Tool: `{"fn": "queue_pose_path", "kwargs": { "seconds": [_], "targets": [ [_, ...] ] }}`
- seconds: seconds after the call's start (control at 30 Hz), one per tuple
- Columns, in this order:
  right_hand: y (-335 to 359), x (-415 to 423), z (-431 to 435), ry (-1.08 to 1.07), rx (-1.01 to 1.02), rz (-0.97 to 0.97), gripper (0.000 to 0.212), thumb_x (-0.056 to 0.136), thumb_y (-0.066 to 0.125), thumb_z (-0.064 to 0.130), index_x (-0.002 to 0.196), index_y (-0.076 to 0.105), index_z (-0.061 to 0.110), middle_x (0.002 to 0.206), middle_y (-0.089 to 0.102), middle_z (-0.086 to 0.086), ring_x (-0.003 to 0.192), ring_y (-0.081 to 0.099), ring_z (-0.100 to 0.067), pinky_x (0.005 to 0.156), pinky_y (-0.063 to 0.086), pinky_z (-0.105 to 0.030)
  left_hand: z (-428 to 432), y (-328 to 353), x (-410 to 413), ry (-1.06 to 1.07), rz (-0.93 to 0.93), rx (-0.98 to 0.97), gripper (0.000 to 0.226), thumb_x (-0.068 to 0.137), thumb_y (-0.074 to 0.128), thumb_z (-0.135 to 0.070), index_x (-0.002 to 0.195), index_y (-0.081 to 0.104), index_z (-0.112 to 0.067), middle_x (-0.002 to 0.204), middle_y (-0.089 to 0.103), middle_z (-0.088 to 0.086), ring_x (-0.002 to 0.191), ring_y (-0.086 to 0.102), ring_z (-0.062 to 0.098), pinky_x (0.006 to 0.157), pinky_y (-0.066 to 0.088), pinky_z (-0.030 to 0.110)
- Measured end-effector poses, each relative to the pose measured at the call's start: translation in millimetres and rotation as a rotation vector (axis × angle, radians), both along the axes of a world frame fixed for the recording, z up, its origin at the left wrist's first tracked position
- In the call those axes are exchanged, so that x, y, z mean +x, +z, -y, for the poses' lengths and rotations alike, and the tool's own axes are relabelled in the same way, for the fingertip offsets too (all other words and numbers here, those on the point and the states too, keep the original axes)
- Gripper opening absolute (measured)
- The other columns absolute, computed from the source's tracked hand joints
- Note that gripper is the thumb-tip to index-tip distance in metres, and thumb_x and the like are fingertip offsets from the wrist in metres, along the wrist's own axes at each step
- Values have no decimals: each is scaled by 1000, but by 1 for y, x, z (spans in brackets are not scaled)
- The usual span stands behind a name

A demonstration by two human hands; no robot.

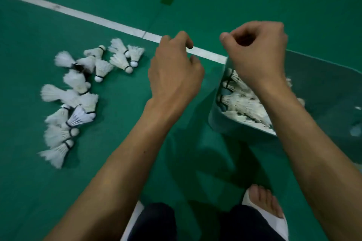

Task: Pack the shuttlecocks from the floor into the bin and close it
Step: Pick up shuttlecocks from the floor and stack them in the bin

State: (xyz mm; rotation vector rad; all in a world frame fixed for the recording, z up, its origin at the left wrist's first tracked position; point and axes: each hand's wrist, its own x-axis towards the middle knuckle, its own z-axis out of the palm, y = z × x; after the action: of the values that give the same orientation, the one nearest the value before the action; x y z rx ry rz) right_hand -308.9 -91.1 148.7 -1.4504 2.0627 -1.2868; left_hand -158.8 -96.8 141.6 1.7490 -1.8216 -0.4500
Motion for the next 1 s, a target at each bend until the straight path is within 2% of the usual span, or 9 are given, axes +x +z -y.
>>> {"fn": "queue_pose_path", "kwargs": {
  "seconds": [0.13,0.3,0.5,0.57,0.63,0.73,0.83,0.93,1.0],
  "targets": [
    [-17,72,17,252,40,-61,20,82,74,34,75,79,16,67,72,7,64,68,-6,68,57,-27,6,-32,74,171,-1,135,31,85,60,-27,116,64,-24,119,63,3,105,61,26,82,47,36],
    [-63,160,37,560,211,-111,15,83,72,29,77,79,17,74,76,3,71,71,-13,77,59,-34,-13,-96,175,430,-2,282,33,85,65,-27,117,65,-18,122,60,11,112,58,32,91,45,39],
    [-131,258,63,812,440,-126,13,86,71,22,90,79,14,83,77,-1,80,71,-16,82,59,-35,-50,-147,281,842,281,272,60,79,73,-34,129,50,-12,137,45,17,126,41,39,98,39,50],
    [-148,292,67,861,481,-106,13,86,71,20,96,76,14,86,75,0,84,71,-17,83,60,-39,-52,-161,311,841,286,354,75,77,76,-41,140,42,-18,145,39,16,131,38,39,101,40,53],
    [-161,323,68,901,510,-88,18,86,71,20,103,71,15,90,73,0,86,69,-20,82,60,-41,-51,-174,331,762,247,469,79,78,76,-42,144,37,-23,146,36,15,131,42,40,100,45,54],
    [-180,358,62,878,505,-93,25,81,71,24,105,66,17,92,72,-3,87,68,-24,79,59,-40,-53,-188,336,672,264,532,58,84,71,-43,131,45,-22,128,48,13,117,53,40,86,49,48],
    [-193,366,59,743,529,-21,21,79,75,20,98,67,19,87,72,0,84,70,-21,76,59,-36,-61,-194,330,710,293,486,49,89,67,-53,123,51,-22,116,56,10,108,56,36,77,47,43],
    [-193,357,61,569,674,297,19,75,84,14,84,69,21,80,73,2,77,71,-16,69,58,-32,-69,-196,322,759,226,418,40,93,59,-56,109,56,-19,106,61,9,95,60,36,71,41,39],
    [-188,345,62,465,720,502,18,76,85,10,83,71,17,83,74,-3,73,68,-16,63,53,-29,-72,-193,313,785,152,372,34,96,55,-50,92,51,-17,98,64,10,88,60,38,67,40,38]
  ]
}}
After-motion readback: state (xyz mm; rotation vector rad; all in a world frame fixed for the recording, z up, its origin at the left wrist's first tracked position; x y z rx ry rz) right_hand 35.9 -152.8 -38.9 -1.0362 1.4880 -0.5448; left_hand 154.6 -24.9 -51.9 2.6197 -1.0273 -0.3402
